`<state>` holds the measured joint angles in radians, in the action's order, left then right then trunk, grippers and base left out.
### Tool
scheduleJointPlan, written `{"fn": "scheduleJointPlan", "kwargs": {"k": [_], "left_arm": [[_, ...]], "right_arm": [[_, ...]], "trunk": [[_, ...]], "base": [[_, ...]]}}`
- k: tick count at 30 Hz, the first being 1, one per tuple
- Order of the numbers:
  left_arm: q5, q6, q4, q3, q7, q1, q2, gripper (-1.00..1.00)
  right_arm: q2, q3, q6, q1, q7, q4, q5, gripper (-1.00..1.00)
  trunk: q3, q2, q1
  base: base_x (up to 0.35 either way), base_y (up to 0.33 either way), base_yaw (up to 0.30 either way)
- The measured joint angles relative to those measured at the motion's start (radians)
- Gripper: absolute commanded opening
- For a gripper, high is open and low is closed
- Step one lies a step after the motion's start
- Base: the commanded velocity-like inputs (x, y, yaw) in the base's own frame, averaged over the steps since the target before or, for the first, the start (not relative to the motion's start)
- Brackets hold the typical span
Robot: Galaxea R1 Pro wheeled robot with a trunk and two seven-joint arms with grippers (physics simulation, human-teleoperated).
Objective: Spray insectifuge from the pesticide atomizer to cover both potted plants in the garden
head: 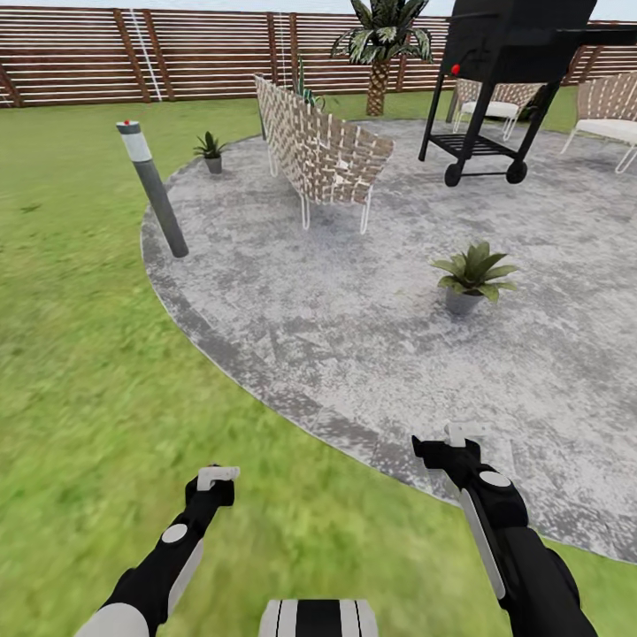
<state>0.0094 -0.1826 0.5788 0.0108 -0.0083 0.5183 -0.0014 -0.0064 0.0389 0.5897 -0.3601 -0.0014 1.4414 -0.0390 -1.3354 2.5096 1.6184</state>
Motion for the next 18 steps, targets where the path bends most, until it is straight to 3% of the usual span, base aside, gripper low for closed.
{"fn": "scheduleJointPlan", "kwargs": {"k": [18], "left_arm": [[0.000, 0.000, 0.000, -0.001, 0.000, 0.000, 0.000, -1.00]], "right_arm": [[-0.001, 0.000, 0.000, 0.000, 0.000, 0.000, 0.000, 1.00]], "trunk": [[0.000, 0.000, 0.000]], "base": [[0.346, 0.000, 0.000]]}}
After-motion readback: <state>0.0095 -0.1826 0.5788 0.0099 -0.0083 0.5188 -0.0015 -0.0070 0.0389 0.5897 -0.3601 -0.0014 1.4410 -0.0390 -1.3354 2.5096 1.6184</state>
